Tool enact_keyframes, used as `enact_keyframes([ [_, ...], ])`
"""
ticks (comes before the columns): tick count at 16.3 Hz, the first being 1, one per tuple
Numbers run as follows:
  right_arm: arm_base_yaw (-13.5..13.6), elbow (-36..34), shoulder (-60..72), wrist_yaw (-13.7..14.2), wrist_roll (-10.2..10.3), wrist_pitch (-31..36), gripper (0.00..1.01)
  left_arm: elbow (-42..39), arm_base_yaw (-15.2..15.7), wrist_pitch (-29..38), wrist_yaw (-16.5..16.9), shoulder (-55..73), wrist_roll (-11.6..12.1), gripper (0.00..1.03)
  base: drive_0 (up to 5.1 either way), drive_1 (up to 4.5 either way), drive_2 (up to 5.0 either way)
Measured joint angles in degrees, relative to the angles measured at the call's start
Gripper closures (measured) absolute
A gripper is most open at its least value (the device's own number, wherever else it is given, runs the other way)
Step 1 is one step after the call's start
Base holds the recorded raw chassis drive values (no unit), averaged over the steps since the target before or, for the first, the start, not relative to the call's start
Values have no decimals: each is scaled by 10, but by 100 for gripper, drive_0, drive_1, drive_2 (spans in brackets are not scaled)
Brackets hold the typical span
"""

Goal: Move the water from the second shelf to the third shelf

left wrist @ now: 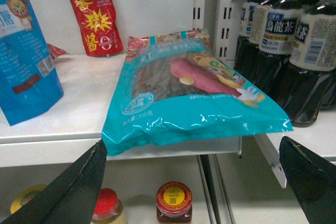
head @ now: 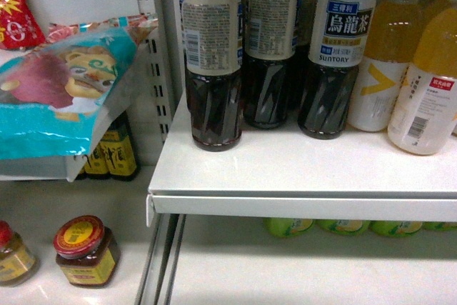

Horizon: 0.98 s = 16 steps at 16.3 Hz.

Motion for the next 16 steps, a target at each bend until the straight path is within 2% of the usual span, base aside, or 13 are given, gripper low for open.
enact_keyframes([
  [16,0,0,0,0,0,1,3,0,0,1,0,0,0,5,0,0,0],
])
